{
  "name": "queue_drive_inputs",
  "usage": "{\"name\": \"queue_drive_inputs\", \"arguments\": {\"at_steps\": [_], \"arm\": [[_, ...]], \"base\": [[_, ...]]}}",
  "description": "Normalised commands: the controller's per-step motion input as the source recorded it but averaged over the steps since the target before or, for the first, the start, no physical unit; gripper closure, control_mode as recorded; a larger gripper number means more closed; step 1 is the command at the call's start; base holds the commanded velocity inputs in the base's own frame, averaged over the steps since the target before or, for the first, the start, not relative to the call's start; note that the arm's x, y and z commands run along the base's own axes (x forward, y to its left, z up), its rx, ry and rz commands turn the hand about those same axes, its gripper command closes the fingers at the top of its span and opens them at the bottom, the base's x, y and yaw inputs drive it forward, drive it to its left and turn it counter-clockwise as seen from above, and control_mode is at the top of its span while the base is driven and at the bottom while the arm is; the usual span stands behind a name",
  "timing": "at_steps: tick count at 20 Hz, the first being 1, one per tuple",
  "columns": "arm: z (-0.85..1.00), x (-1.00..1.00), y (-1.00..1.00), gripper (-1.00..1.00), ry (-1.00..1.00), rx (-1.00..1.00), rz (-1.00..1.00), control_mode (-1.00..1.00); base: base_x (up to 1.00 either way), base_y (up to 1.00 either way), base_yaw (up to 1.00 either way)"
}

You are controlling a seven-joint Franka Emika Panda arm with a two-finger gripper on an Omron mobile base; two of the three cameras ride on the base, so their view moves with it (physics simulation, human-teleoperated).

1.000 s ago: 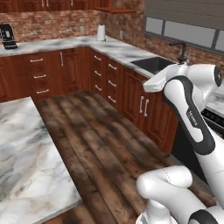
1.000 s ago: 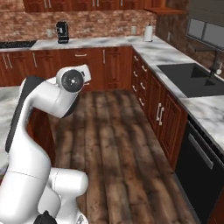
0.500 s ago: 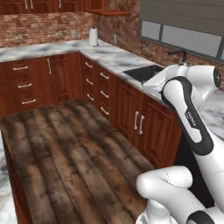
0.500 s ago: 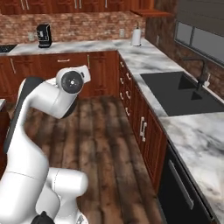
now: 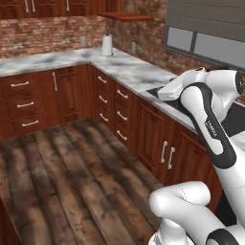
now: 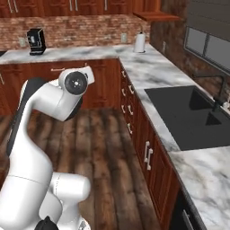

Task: There is a bowl on the dining counter. Grab a lemon wedge from the fridge and place it in the bowl. Then get the liquor bottle and glass cup from the cabinet and place them next to the bowl.

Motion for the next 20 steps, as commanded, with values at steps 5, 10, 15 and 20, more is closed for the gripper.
{"name": "queue_drive_inputs", "arguments": {"at_steps": [5,10,15,20], "arm": [[0.0,0.0,0.0,-1.0,0.0,0.0,0.0,1.0],[0.0,0.0,0.0,-1.0,0.0,0.0,0.0,1.0],[0.0,0.0,0.0,-1.0,0.0,0.0,0.0,1.0],[0.0,0.0,0.0,-1.0,0.0,0.0,0.0,1.0]], "base": [[1.0,-0.07,0.18],[1.0,-0.17,0.33],[1.0,-0.26,0.48],[1.0,-0.24,0.54]]}}
